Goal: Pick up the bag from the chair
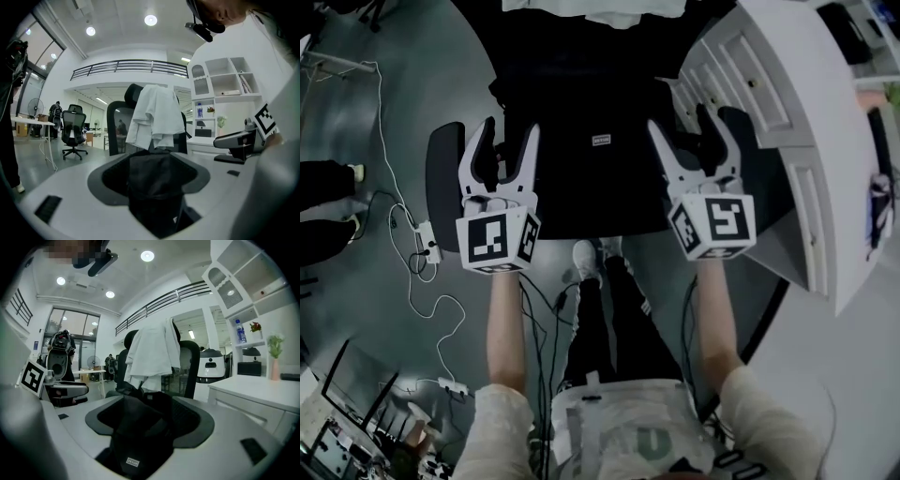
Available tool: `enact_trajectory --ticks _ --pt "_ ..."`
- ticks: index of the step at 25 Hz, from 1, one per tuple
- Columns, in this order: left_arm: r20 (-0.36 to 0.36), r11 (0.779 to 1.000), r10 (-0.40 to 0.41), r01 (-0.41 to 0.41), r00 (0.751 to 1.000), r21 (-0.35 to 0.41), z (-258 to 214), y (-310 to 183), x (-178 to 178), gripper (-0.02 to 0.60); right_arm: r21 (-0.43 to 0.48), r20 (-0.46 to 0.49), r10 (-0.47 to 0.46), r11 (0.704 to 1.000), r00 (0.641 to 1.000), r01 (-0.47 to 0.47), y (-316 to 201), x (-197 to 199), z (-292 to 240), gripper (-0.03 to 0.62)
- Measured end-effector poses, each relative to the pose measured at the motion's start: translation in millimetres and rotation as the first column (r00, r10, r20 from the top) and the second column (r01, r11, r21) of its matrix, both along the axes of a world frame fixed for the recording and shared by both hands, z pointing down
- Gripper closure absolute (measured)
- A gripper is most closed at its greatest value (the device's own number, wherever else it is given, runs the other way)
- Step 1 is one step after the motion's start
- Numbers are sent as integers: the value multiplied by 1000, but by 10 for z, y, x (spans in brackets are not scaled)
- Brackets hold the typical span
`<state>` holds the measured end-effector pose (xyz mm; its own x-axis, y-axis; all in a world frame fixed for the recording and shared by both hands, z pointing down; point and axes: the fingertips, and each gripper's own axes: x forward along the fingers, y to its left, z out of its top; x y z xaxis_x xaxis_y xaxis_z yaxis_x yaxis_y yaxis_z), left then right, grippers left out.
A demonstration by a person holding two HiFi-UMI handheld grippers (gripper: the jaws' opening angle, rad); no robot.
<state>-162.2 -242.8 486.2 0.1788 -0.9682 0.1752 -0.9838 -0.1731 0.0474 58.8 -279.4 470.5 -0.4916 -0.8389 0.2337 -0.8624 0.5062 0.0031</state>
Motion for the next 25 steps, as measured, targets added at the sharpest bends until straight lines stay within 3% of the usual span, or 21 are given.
enact_trajectory --ticks 7,19,25 --pt "-5 999 -2 2 1000 -40 388 46 32 332 -47 -16 -6 999 1000 5 98 19 478 289" --pt "0 997 -48 48 999 -54 588 -75 -222 331 -52 -49 -14 999 999 11 25 -4 602 289" --pt "11 988 -73 74 997 -134 1004 -237 -413 331 -67 -112 9 998 994 -16 -224 74 868 289"
